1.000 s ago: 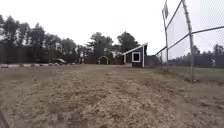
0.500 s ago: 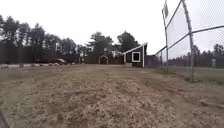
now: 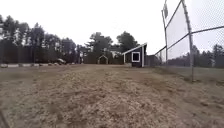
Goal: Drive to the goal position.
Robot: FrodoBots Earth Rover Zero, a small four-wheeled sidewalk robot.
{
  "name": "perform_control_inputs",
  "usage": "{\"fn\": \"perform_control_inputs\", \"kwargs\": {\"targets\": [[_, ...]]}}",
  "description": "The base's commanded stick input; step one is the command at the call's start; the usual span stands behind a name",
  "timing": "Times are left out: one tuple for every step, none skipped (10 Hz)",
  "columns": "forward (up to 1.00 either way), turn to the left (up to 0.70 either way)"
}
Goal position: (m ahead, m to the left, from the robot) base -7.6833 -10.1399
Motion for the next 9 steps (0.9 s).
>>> {"fn": "perform_control_inputs", "kwargs": {"targets": [[0.0,-0.7],[0.0,-0.7],[0.0,-0.7],[0.0,-0.7],[0.0,-0.7],[0.0,-0.7],[0.0,-0.7],[0.0,-0.7],[0.0,-0.52]]}}
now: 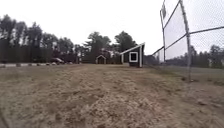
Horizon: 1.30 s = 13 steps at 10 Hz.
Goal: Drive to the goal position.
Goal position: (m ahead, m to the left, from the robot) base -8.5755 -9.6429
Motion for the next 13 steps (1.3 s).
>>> {"fn": "perform_control_inputs", "kwargs": {"targets": [[0.0,0.0],[0.0,0.0],[0.0,0.0],[0.0,0.0],[0.0,0.0],[0.0,0.0],[-0.1,0.0],[-0.7,0.0],[-0.7,0.0],[-0.7,0.0],[-0.7,0.0],[-0.7,0.0],[-0.7,0.0]]}}
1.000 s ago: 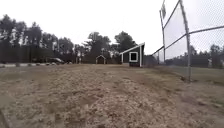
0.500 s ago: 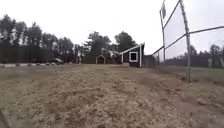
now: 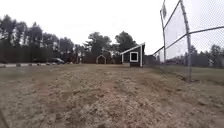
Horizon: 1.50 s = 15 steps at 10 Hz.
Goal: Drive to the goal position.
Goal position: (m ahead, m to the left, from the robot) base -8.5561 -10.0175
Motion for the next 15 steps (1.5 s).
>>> {"fn": "perform_control_inputs", "kwargs": {"targets": [[-0.7,0.0],[-0.7,0.0],[-0.7,0.0],[-0.7,0.0],[-0.7,0.0],[-0.7,0.0],[-0.7,0.0],[-0.7,0.0],[-0.57,0.0],[-0.16,0.0],[0.0,0.0],[0.0,-0.64],[0.0,-0.7],[0.0,-0.7],[0.0,-0.7]]}}
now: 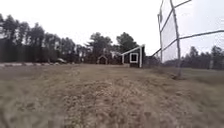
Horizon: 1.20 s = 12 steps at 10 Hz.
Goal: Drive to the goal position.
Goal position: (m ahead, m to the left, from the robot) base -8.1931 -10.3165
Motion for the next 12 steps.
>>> {"fn": "perform_control_inputs", "kwargs": {"targets": [[0.0,-0.7],[0.0,-0.7],[0.0,-0.7],[0.0,-0.7],[0.0,-0.7],[0.0,-0.7],[0.0,-0.7],[0.0,-0.7],[0.0,-0.7],[0.0,-0.7],[0.0,-0.7],[0.0,-0.7]]}}
